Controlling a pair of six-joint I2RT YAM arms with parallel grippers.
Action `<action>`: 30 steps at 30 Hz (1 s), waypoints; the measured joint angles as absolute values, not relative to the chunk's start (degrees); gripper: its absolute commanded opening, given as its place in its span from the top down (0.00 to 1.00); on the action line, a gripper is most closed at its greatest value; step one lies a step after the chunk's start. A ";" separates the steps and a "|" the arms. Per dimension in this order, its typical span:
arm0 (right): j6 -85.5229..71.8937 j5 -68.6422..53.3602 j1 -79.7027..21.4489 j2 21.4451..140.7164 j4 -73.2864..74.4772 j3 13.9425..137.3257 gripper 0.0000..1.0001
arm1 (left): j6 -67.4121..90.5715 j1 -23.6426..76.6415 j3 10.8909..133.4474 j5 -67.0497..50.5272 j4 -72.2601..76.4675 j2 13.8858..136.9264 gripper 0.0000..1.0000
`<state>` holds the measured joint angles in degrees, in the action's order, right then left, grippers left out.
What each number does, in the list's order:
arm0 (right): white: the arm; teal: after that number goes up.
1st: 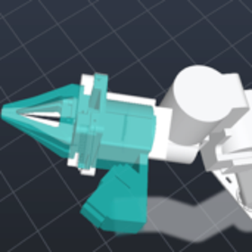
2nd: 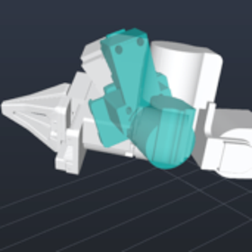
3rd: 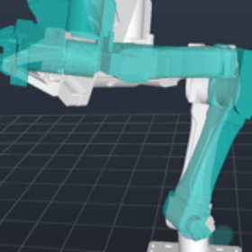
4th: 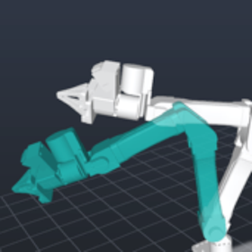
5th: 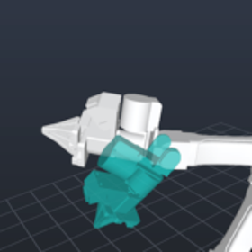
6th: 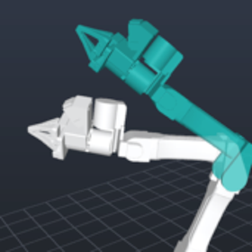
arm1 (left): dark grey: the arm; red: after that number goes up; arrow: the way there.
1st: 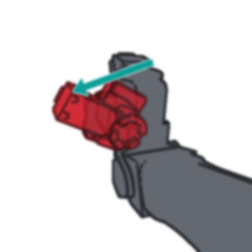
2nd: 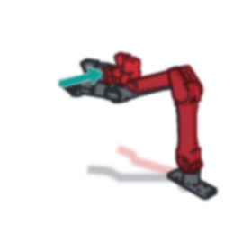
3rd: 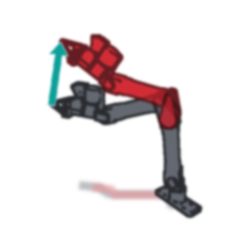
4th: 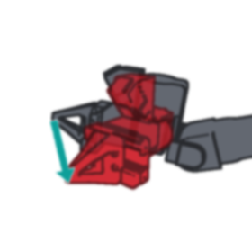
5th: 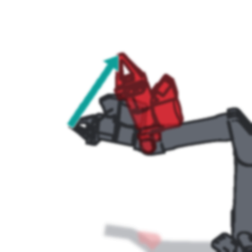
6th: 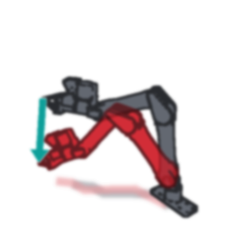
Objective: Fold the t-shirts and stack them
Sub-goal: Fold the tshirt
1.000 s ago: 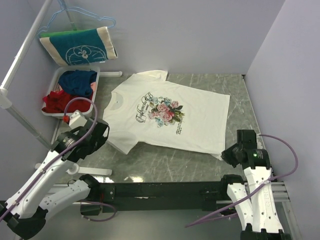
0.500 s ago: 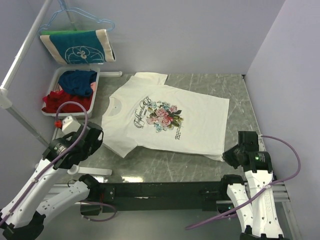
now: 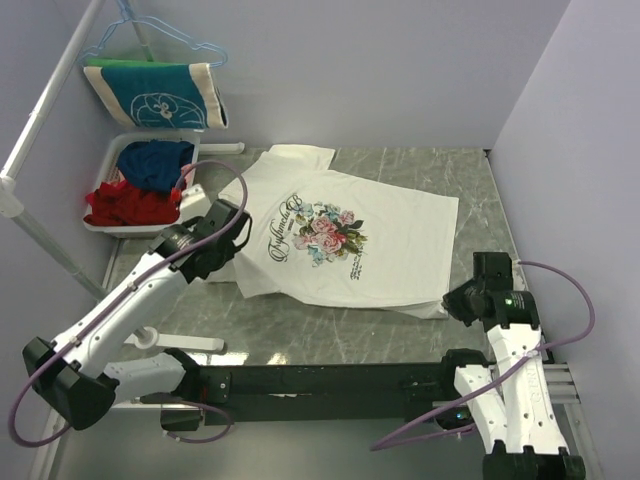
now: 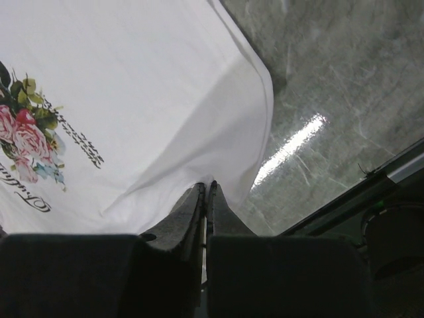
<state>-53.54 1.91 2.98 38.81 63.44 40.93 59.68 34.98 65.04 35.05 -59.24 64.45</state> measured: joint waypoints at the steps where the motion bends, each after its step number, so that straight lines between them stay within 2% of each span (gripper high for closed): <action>1: -53.60 2.13 2.98 39.22 62.89 40.95 1.00 | 58.78 34.96 65.98 35.66 -58.48 65.25 0.99; 17: -56.21 5.30 2.98 50.70 53.25 42.09 1.00 | 43.11 29.67 76.93 36.99 -46.00 82.00 0.99; 30: -57.60 6.28 2.98 64.64 46.11 44.97 1.00 | 34.22 23.49 88.47 29.80 -39.16 98.02 0.99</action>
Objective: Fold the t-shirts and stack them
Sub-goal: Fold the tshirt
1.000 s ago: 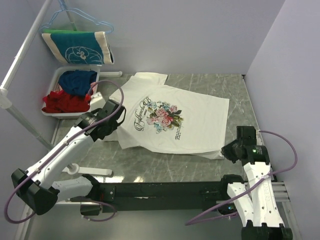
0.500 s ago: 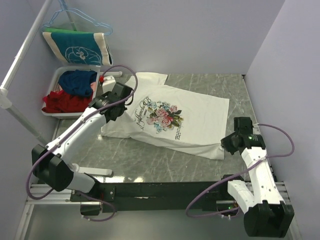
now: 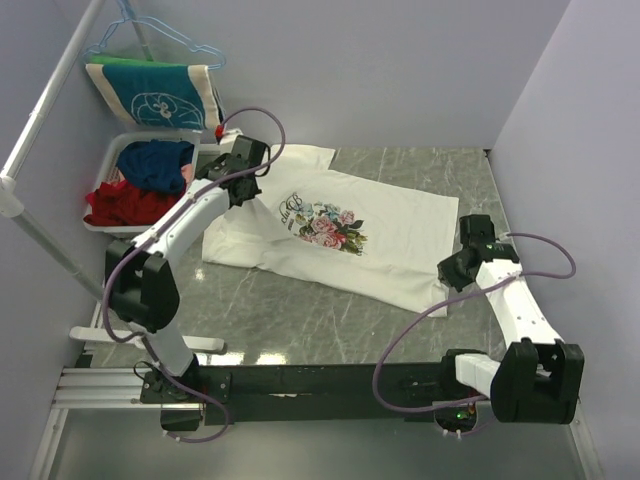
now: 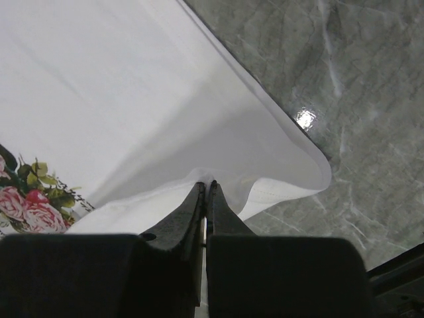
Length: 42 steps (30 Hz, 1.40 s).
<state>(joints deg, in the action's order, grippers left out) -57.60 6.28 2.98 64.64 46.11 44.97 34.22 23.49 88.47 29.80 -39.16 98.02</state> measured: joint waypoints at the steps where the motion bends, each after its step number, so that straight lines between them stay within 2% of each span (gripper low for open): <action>1: -57.63 6.22 2.98 65.21 45.98 44.97 1.00 | 33.82 23.49 88.99 29.23 -38.76 99.18 0.99; 14: -57.60 6.22 3.05 72.07 44.25 45.08 1.00 | 31.88 23.07 89.36 24.51 -36.99 105.19 0.99; 15: -57.60 6.31 3.07 72.58 44.16 45.15 0.81 | 31.70 22.96 89.45 24.25 -36.82 105.67 0.99; 17: -57.56 6.46 3.29 73.84 44.10 45.87 0.67 | 31.48 22.76 90.06 23.79 -36.67 106.74 0.99; 18: -57.43 6.74 3.33 74.50 43.97 46.44 0.52 | 31.16 22.68 90.43 23.55 -36.25 107.50 0.99; 20: -56.97 7.73 3.42 75.53 43.38 47.77 0.40 | 31.03 22.57 91.31 23.09 -36.05 108.86 0.99; 23: -55.77 10.02 3.42 76.36 42.50 50.30 0.35 | 30.83 22.33 92.79 22.39 -35.70 110.76 0.99; 30: -52.07 13.72 3.42 78.37 40.88 57.19 0.33 | 30.61 22.04 96.95 22.20 -34.76 113.99 0.99; 32: -50.94 13.69 3.42 78.37 40.73 57.19 0.34 | 30.61 21.96 98.02 22.20 -34.37 114.76 0.93; 33: -50.39 13.65 3.40 78.37 40.69 57.08 0.34 | 30.59 21.85 98.45 22.20 -34.22 115.11 0.86; 34: -50.02 13.52 3.38 78.37 40.69 56.97 0.34 | 30.59 21.80 98.74 22.20 -33.95 115.46 0.59; 35: -49.65 13.23 3.33 78.37 40.62 56.75 0.34 | 30.41 21.76 99.07 22.20 -33.82 115.90 0.47; 36: -49.32 12.80 3.31 78.37 40.45 56.42 0.34 | 29.69 21.76 99.33 22.13 -33.63 116.25 0.40; 37: -49.10 12.38 3.20 78.37 40.16 55.92 0.34 | 29.65 21.69 99.68 21.91 -33.45 116.81 0.35; 39: -48.64 11.46 3.01 78.37 39.86 54.94 0.35 | 29.06 21.65 100.57 21.80 -33.26 117.91 0.33; 40: -48.49 11.03 2.83 78.37 39.86 54.50 0.35 | 29.06 21.58 101.06 21.82 -33.23 118.37 0.21; 42: -48.10 10.35 2.35 78.37 39.79 53.98 0.35 | 28.84 21.54 101.75 21.93 -33.17 119.13 0.23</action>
